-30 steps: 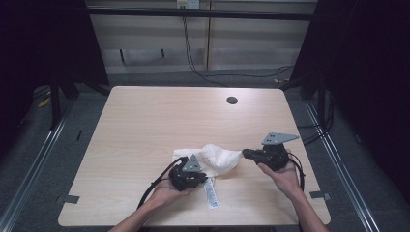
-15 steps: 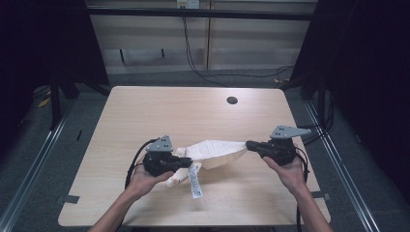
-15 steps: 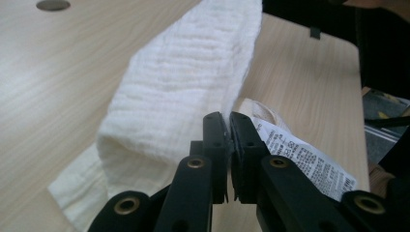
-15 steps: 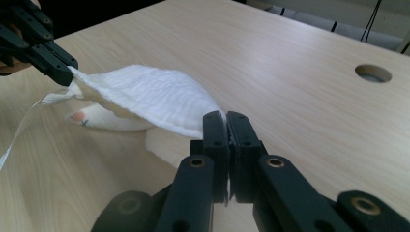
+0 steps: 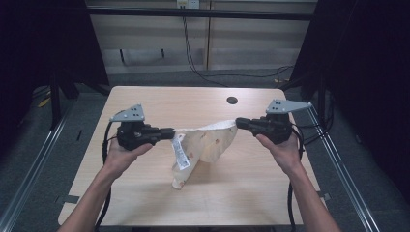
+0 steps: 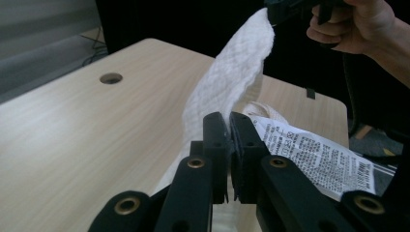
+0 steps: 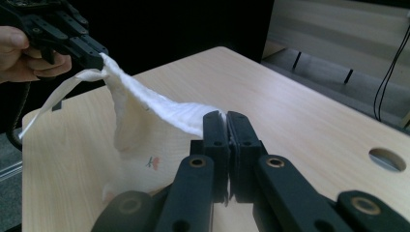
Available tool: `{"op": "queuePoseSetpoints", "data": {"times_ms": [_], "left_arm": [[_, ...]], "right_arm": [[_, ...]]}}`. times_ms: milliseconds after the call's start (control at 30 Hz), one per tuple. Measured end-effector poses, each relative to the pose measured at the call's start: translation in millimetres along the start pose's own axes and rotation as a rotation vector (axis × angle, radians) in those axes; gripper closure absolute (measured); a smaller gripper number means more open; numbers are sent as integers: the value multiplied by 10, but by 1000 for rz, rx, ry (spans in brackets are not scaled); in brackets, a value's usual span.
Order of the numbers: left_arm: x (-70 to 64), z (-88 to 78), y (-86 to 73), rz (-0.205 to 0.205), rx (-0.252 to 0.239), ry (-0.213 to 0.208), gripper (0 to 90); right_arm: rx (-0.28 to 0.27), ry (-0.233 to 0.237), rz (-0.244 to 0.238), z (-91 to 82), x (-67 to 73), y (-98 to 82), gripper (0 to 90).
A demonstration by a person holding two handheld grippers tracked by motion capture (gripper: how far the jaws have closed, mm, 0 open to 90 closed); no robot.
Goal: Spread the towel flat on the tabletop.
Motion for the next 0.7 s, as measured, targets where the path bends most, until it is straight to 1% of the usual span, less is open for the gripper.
{"op": "queuePoseSetpoints", "data": {"times_ms": [33, 67, 100, 133, 167, 233, 300, 400, 500, 533, 567, 600, 633, 700], "left_arm": [[9, -53, 44, 1, -12, 5, 867], [8, -105, 84, -4, -25, 2, 867], [2, -145, 121, 3, -30, 0, 867], [-2, -176, 148, 8, -28, 7, 868], [-9, -200, 173, 11, -27, 4, 868], [-27, -242, 217, 19, -30, 8, 870], [-58, -286, 264, 21, -40, 2, 870], [-119, -354, 335, 50, -45, 4, 870], [-207, -436, 417, 74, -55, 1, 870], [-245, -461, 437, 79, -54, -6, 870], [-285, -486, 455, 91, -53, -8, 870], [-327, -512, 470, 100, -55, -8, 870], [-376, -538, 480, 106, -58, -17, 870], [-466, -583, 474, 113, -54, -29, 870]], "right_arm": [[-5, 8, -3, -10, 7, 68, 873], [-5, 8, -3, -10, 7, 68, 873], [-3, 12, -12, -16, 14, 127, 873], [-3, 14, -24, -25, 27, 230, 873], [-3, 14, -24, -25, 27, 230, 873], [2, 16, -42, -33, 58, 315, 873], [-11, 23, -50, -66, 96, 402, 873], [-34, 28, -63, -144, 154, 510, 873], [-56, 36, -77, -247, 235, 587, 873], [-61, 36, -92, -317, 294, 613, 873], [-61, 36, -92, -317, 294, 613, 873], [-75, 50, -93, -393, 372, 634, 873], [-75, 50, -93, -393, 372, 634, 873], [-79, 60, -107, -463, 471, 634, 873]]}}
Point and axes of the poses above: each handheld gripper's, and its own axes: z roughly forward along the jaws, y roughly out of its top, x roughly to its left, the point moved 9 cm from there along z, roughly forward along the jaws, and after that the axes turned 6 degrees about -z, right-handed, at the moved point
